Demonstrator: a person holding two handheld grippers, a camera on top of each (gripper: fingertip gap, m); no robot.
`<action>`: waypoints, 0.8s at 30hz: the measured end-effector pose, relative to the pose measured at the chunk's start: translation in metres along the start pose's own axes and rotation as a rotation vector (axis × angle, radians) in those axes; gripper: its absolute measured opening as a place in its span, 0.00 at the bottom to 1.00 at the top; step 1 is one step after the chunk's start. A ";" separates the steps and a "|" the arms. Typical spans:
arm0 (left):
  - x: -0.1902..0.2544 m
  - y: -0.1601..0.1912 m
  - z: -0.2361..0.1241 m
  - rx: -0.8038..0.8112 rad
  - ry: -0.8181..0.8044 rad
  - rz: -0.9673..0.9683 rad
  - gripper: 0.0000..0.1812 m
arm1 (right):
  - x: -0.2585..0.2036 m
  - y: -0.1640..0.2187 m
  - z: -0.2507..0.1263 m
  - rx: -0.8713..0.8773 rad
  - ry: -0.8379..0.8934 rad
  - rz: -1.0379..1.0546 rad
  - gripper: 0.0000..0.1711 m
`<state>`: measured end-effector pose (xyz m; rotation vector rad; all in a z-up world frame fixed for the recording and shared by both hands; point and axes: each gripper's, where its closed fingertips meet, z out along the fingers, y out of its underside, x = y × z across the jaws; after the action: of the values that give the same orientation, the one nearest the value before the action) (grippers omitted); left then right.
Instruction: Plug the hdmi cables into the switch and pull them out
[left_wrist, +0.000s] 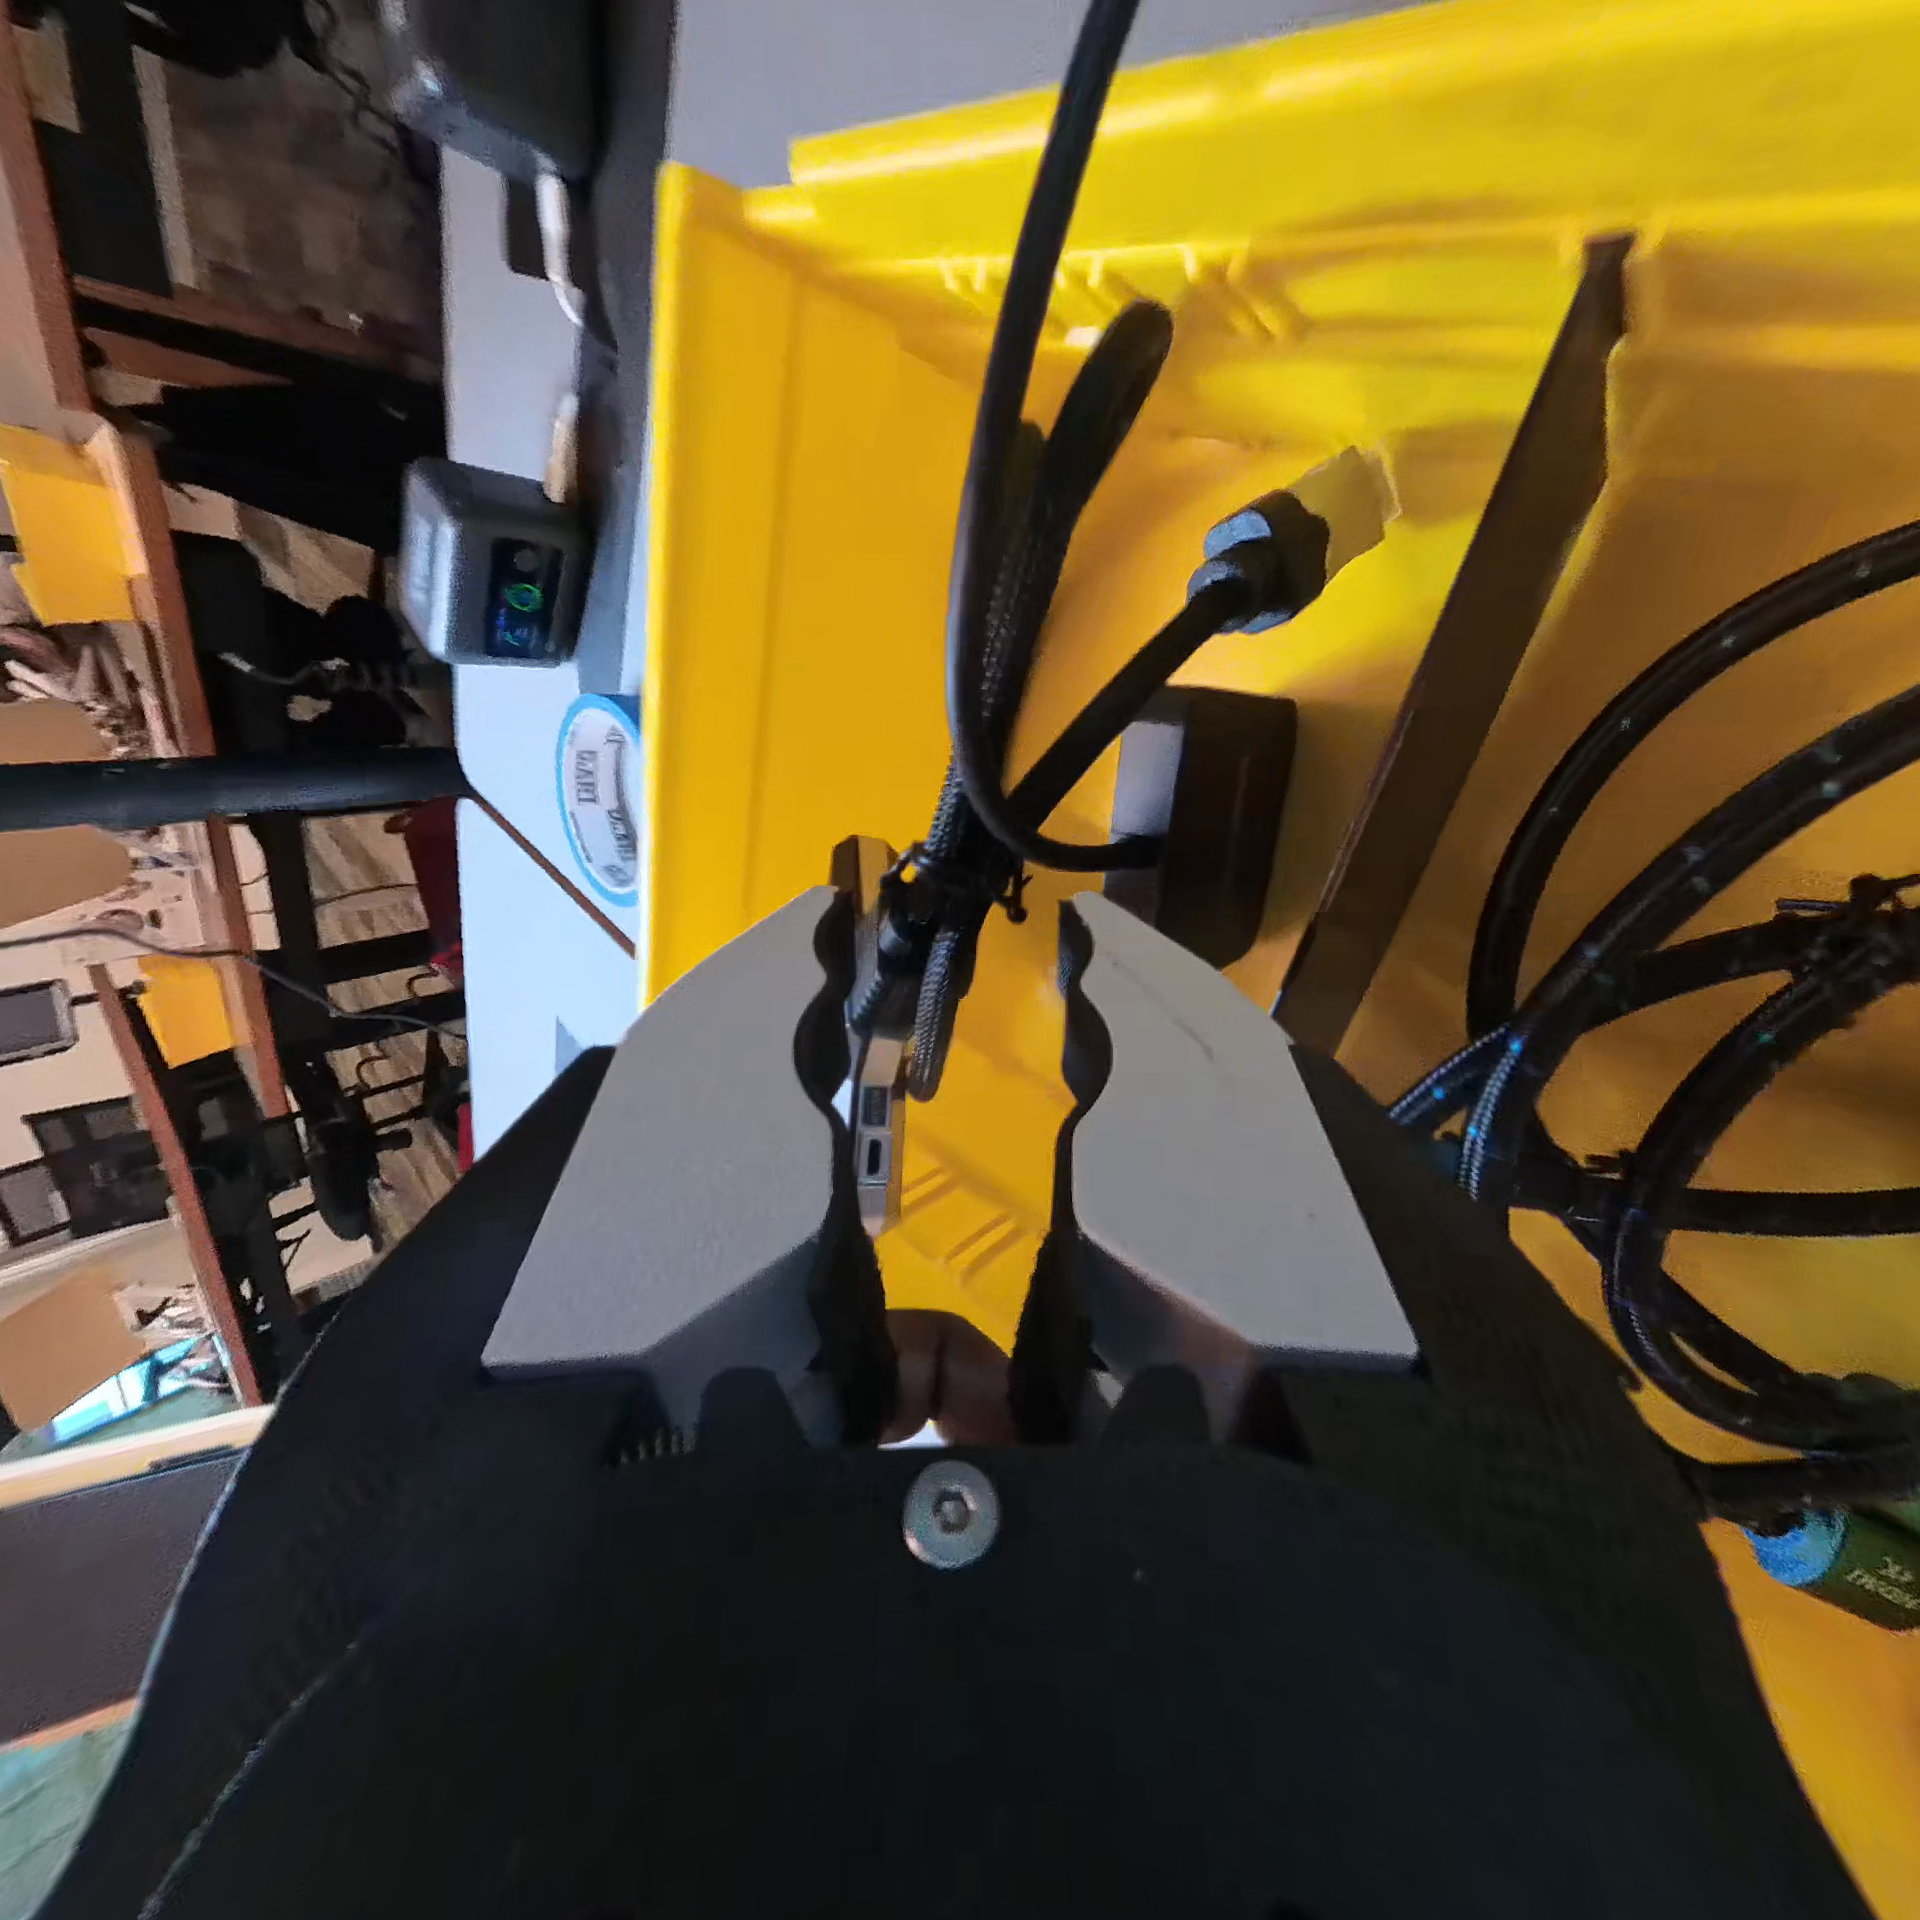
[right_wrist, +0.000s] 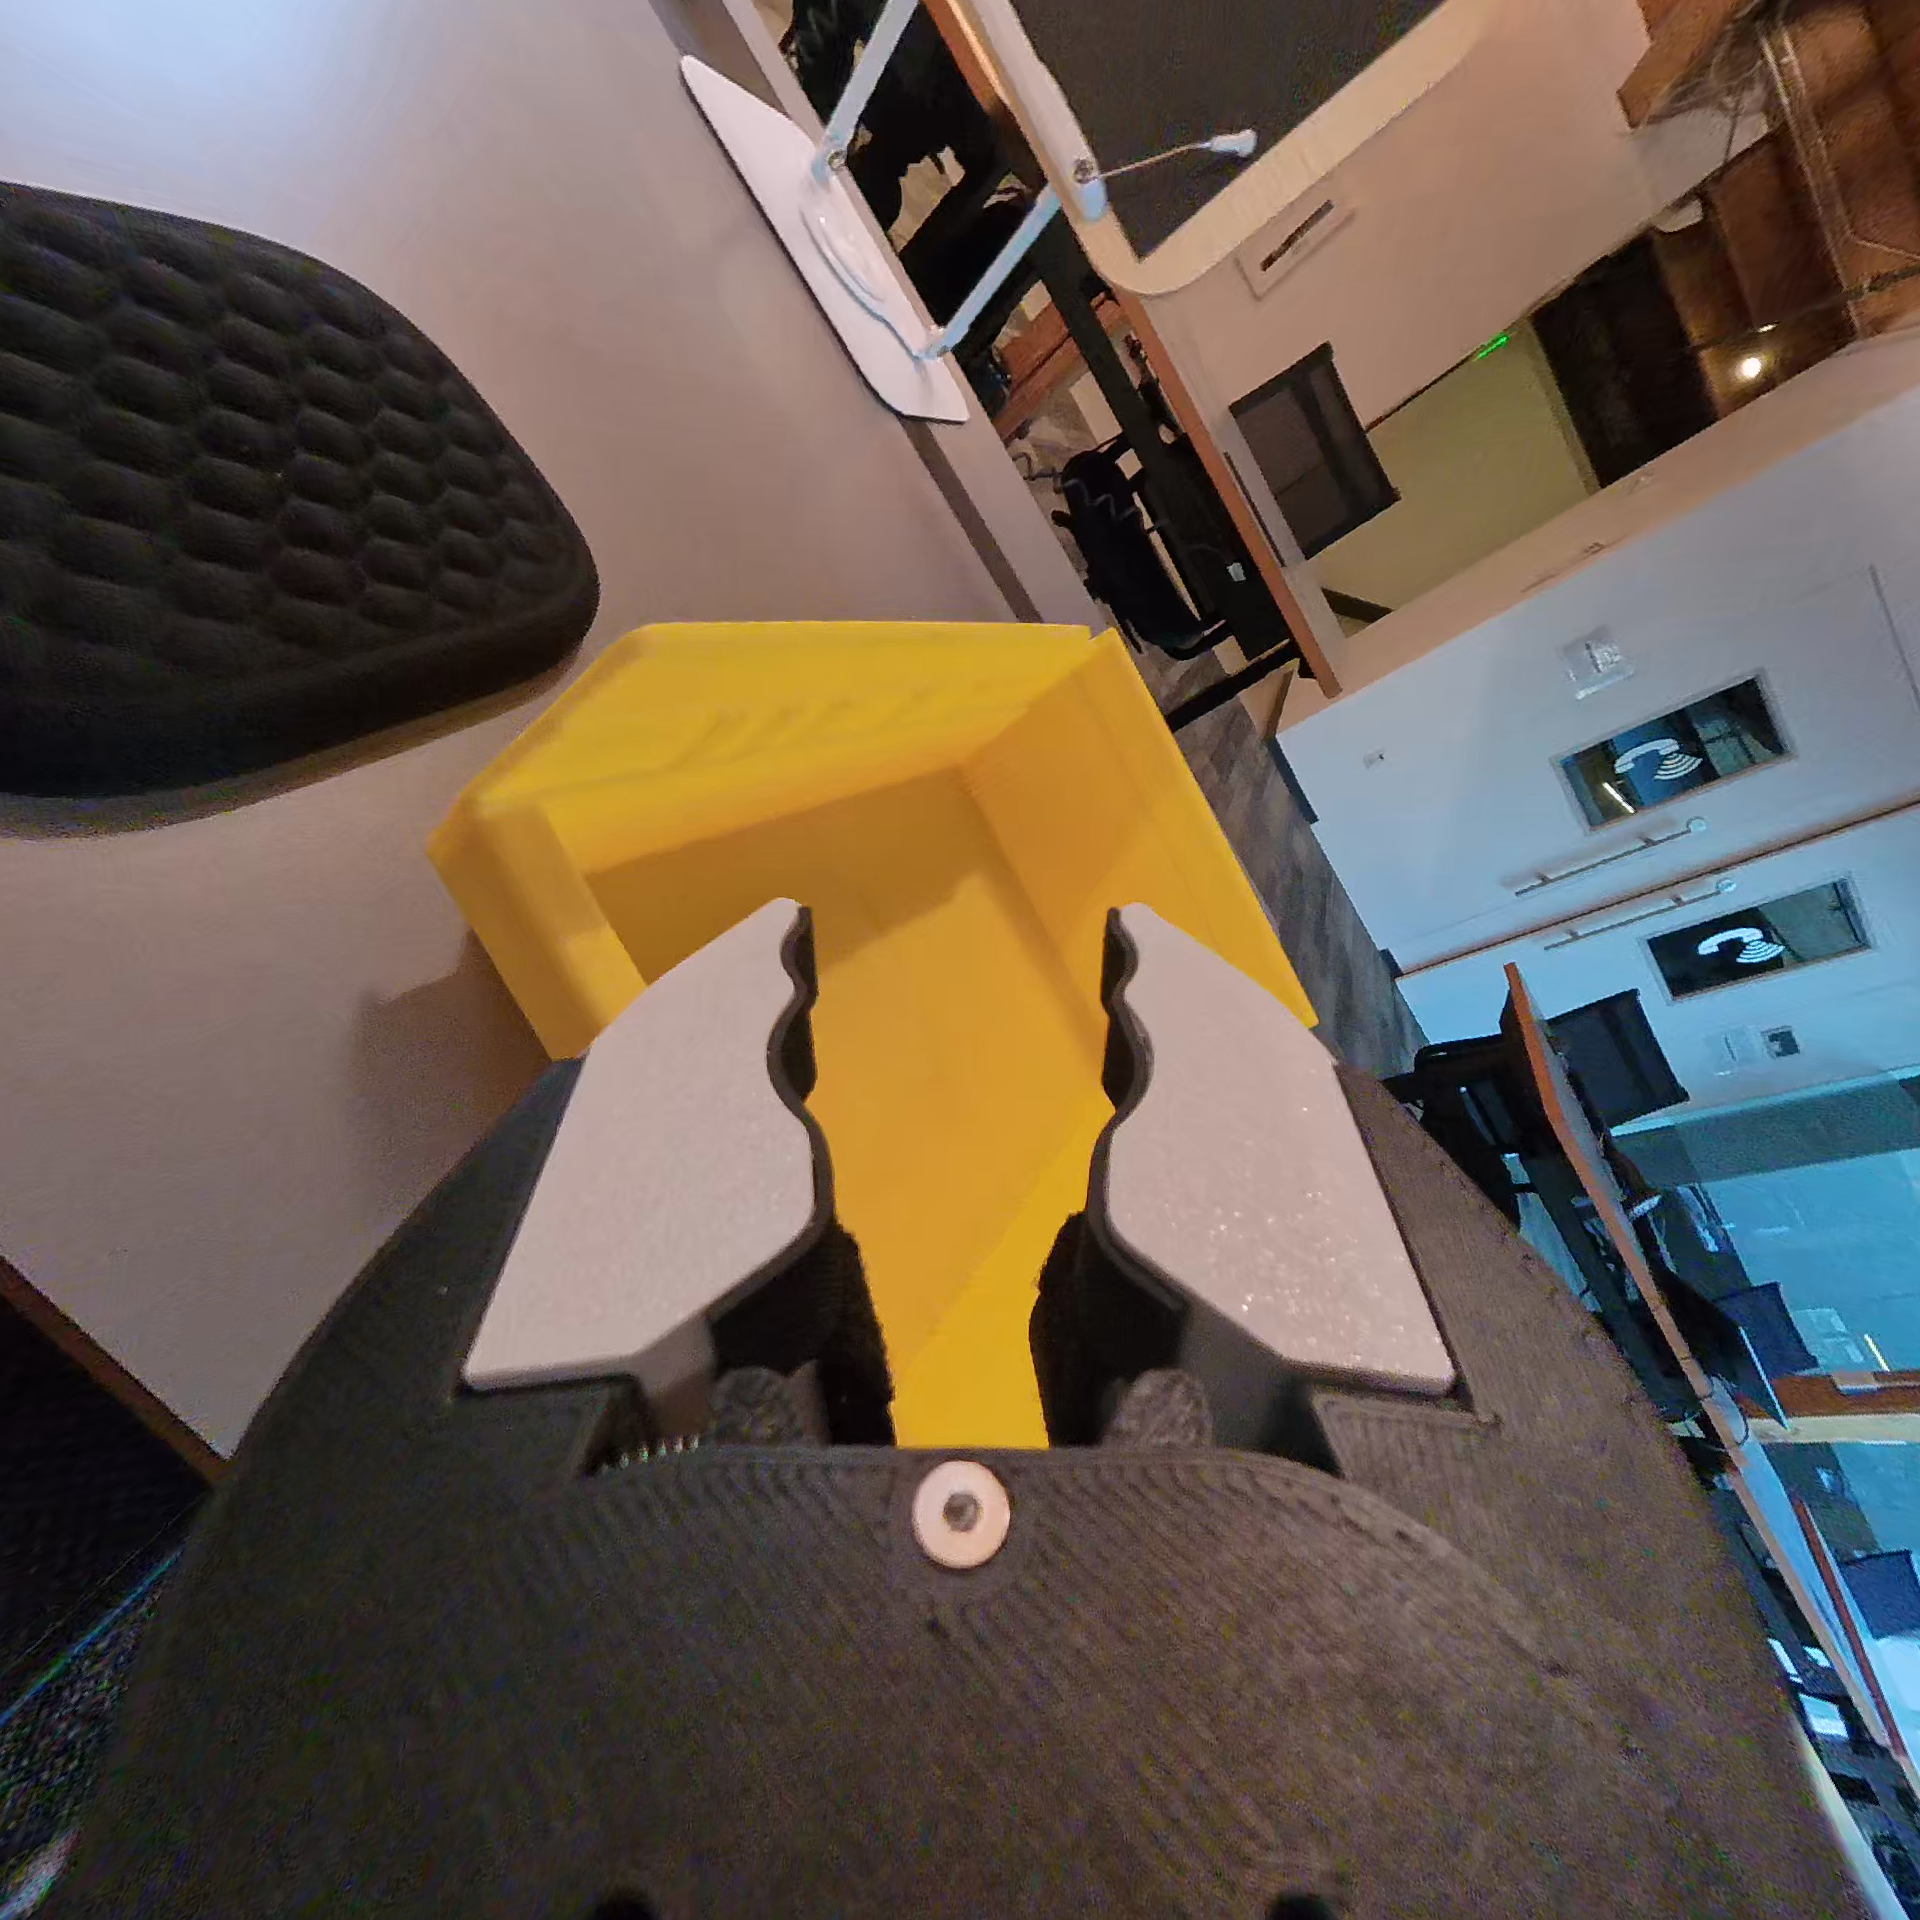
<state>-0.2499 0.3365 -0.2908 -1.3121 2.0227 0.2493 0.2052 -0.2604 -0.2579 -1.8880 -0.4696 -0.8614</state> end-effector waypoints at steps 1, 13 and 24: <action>0.003 0.004 0.006 -0.036 0.024 0.013 0.21 | -0.002 0.000 0.001 -0.011 -0.007 -0.010 0.31; -0.028 -0.014 0.010 0.019 -0.197 -0.095 0.09 | 0.000 0.011 0.000 -0.070 0.001 -0.023 0.30; -0.108 -0.043 -0.103 0.391 -0.614 -0.528 0.07 | -0.004 0.004 0.005 -0.064 -0.006 -0.047 0.30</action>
<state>-0.2332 0.3427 -0.1367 -1.2652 1.1014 -0.0001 0.2073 -0.2578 -0.2646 -1.9453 -0.4973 -0.9123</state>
